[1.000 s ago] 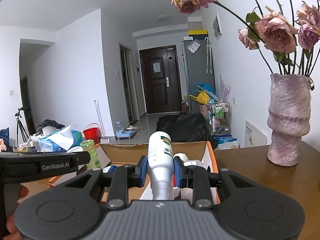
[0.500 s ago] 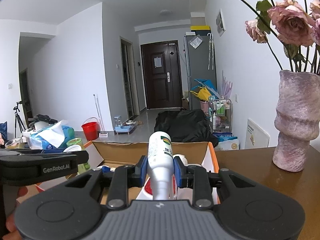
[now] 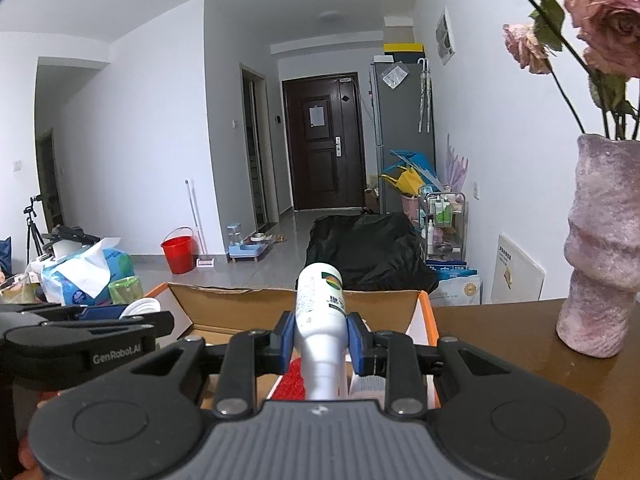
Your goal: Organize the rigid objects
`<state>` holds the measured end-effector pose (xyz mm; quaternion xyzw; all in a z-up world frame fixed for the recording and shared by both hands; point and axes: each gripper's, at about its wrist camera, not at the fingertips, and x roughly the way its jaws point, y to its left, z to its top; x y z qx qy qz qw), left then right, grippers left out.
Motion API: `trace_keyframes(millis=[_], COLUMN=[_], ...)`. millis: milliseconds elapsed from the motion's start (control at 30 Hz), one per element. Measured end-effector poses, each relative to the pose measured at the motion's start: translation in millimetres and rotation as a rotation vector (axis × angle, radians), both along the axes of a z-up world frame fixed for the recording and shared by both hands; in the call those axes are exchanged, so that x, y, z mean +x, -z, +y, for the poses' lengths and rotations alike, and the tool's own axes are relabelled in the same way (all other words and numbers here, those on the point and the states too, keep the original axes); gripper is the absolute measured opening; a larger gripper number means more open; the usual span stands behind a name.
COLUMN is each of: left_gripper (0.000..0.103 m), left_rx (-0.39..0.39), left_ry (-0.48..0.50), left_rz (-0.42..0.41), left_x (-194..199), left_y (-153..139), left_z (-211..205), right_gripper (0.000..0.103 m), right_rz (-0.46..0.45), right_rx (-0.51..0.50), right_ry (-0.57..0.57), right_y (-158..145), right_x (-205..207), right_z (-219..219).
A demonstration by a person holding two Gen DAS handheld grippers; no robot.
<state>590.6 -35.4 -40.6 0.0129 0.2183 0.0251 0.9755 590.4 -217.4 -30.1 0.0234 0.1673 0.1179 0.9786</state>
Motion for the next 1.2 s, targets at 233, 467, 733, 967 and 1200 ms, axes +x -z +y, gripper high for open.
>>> trace_keyframes(millis=[233,467,733,967,1200], left_gripper=[0.041,0.049,0.095,0.103,0.103], left_rx=[0.008,0.007,-0.001,0.000,-0.004], left_ry=[-0.011,-0.014,-0.061,-0.069,-0.072], left_rz=[0.011,0.026,0.004,-0.014,-0.028], left_x=[14,15,11,5,-13], left_y=[6,7,2,-4,-13], left_z=[2,6,17,20,24], right_gripper=[0.027,0.045,0.098,0.103,0.103], right_rz=[0.008,0.049,0.042,0.029,0.022], right_rx=[-0.033,-0.039,-0.020,-0.018,-0.009], right_ry=[-0.021,-0.015,0.050,0.065,0.072], right_y=[4,4,3,-1,-7], right_x=[12,15,13,10,-6], right_z=[10,9,0,-3,-8])
